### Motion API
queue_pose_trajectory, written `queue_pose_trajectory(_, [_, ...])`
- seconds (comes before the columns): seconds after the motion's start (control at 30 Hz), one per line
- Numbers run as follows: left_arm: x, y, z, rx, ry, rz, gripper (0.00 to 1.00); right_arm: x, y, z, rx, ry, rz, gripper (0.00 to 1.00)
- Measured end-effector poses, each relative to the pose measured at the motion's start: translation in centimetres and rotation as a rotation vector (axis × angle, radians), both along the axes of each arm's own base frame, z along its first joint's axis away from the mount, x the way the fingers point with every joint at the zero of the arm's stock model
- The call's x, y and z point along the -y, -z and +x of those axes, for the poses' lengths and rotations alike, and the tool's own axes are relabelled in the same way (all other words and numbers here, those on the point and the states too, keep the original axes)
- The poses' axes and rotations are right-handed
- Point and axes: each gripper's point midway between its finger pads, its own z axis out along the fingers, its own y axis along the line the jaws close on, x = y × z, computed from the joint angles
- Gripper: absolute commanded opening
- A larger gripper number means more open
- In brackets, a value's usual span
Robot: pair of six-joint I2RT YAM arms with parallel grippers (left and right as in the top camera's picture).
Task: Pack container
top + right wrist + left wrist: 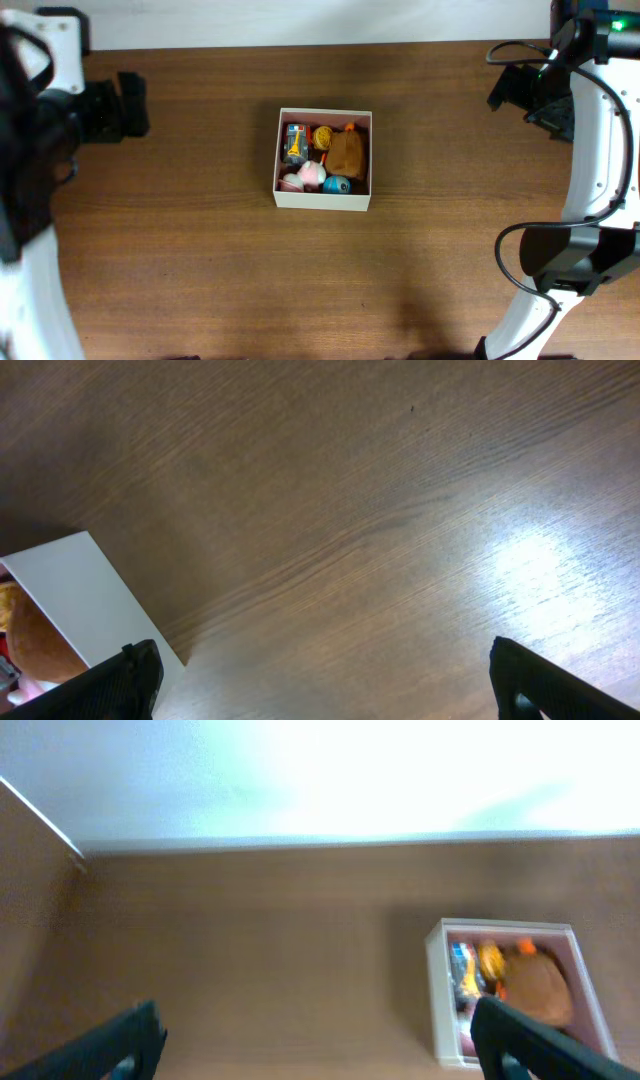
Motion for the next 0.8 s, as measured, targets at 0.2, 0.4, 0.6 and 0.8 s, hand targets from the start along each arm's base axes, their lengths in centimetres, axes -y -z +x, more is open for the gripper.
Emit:
queue_pose_trajectory(0.2, [0.2,-4.3,-2.3,0.319,0.011,0.086,0.99,0.0,0.0,0.0,0.000,0.000,0.000,0.99])
queue_pose_trajectory(0.4, [1.4,2.0,-4.2,0.517,0.068,0.110,1.00,0.0,0.0,0.0,-0.001,-0.001,0.001,0.99])
queue_pose_trajectory(0.6, [4.0,14.6,-6.5,0.551,0.194,0.077,1.00,0.0,0.1,0.0,-0.002,0.000,0.002,0.99])
queue_pose_trajectory(0.8, [5.4,21.7,-8.4,0.540,0.262,0.051,1.00,0.0,0.1,0.0,-0.003,0.000,0.001,0.99])
